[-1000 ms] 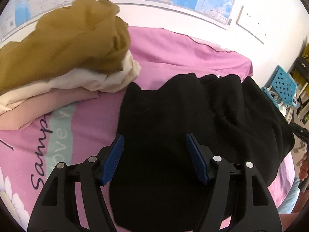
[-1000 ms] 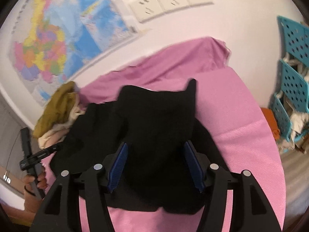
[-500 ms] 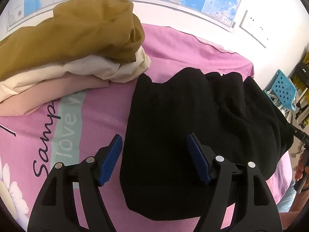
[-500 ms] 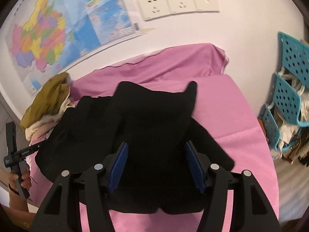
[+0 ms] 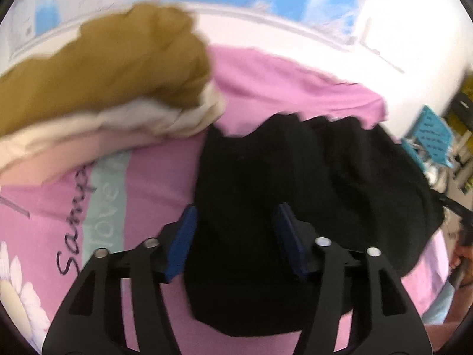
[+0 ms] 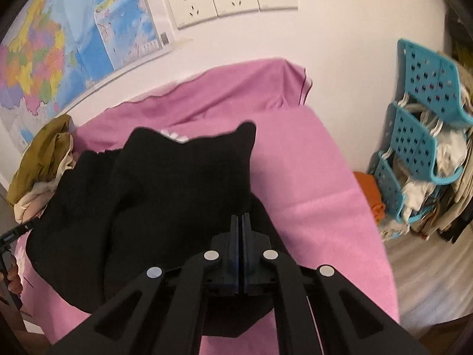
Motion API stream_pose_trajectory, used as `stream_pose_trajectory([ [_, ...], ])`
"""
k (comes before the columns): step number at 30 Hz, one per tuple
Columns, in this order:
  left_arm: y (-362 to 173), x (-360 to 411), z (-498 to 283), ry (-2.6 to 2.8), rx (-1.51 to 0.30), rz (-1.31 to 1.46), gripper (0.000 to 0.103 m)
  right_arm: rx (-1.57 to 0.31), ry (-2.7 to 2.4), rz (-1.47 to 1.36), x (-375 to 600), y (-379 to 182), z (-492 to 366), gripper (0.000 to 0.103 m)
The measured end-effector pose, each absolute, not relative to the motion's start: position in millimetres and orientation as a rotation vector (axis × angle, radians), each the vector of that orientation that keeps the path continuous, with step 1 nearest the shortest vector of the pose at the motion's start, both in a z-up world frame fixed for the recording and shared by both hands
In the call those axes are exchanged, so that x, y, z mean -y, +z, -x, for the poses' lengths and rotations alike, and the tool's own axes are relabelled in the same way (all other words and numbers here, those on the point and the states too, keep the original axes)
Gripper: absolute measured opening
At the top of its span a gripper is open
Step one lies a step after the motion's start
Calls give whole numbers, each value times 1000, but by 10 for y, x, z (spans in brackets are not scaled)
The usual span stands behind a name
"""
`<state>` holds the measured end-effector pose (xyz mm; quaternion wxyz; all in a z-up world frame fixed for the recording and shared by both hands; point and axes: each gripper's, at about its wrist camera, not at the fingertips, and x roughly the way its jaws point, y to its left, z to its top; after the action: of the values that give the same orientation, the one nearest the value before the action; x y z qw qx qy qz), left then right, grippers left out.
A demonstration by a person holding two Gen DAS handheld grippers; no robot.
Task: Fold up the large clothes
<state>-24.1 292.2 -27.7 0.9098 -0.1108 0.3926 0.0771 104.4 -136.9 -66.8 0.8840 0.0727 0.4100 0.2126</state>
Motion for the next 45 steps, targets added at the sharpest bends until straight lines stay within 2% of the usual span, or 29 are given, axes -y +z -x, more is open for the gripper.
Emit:
stream_pose_trajectory([
  [3, -107, -2615, 180, 49, -785, 164, 72, -849, 473, -265, 1510, -644, -1062, 10],
  [4, -70, -2452, 104, -8, -787, 132, 72, -852, 482, -287, 1541, -633, -1063, 21],
  [5, -66, -2356, 44, -27, -792, 114, 73, -852, 500, -309, 1572, -618, -1057, 41],
  [7, -113, -2118, -135, -61, -821, 57, 74, -830, 532, -323, 1593, -575, -1023, 65],
  [8, -163, -2031, -237, -67, -848, 44, 74, -832, 551, -314, 1569, -568, -1015, 67],
  [10, -295, -1923, -468, -95, -913, 50, 74, -856, 566, -270, 1475, -610, -1009, 67],
  [12, -425, -1839, -635, -80, -950, 27, 73, -875, 558, -217, 1401, -676, -1005, 52],
  [13, -463, -1800, -680, -74, -961, 14, 68, -880, 559, -188, 1369, -707, -1000, 32],
  [14, -518, -1785, -723, -61, -972, 3, 47, -874, 557, -177, 1369, -717, -997, 13],
  [15, -546, -1795, -734, -51, -980, 6, 35, -863, 567, -176, 1378, -708, -983, 8],
  [18, -487, -1917, -719, -43, -954, 34, 15, -794, 486, -126, 1443, -530, -911, 3],
  [20, -390, -2049, -684, -8, -925, 65, 13, -751, 459, -133, 1510, -410, -884, 3],
  [22, -362, -2191, -655, -24, -922, 116, 13, -756, 433, -113, 1478, -428, -931, 3],
  [25, -451, -2181, -708, -14, -942, 126, 23, -805, 430, -80, 1357, -633, -1053, 4],
  [28, -436, -2120, -673, -18, -933, 110, 41, -867, 463, -182, 1423, -815, -1195, 6],
  [29, -383, -2128, -620, -23, -912, 118, 56, -871, 478, -221, 1469, -818, -1200, 7],
  [30, -304, -2149, -533, -32, -872, 125, 62, -871, 484, -217, 1472, -802, -1178, 9],
  [32, -189, -2176, -380, -51, -825, 123, 63, -844, 444, -198, 1512, -699, -1092, 35],
  [33, -154, -2182, -319, -54, -811, 122, 63, -814, 438, -211, 1553, -628, -1038, 37],
  [38, -189, -2294, -22, -37, -807, 128, 65, -677, 569, -236, 1472, -236, -728, 37],
  [40, -278, -2329, 73, -34, -824, 142, 65, -687, 663, -178, 1234, -187, -667, 37],
  [45, -463, -2451, 101, -3, -830, 193, 73, -769, 746, 26, 446, -496, -698, 32],
])
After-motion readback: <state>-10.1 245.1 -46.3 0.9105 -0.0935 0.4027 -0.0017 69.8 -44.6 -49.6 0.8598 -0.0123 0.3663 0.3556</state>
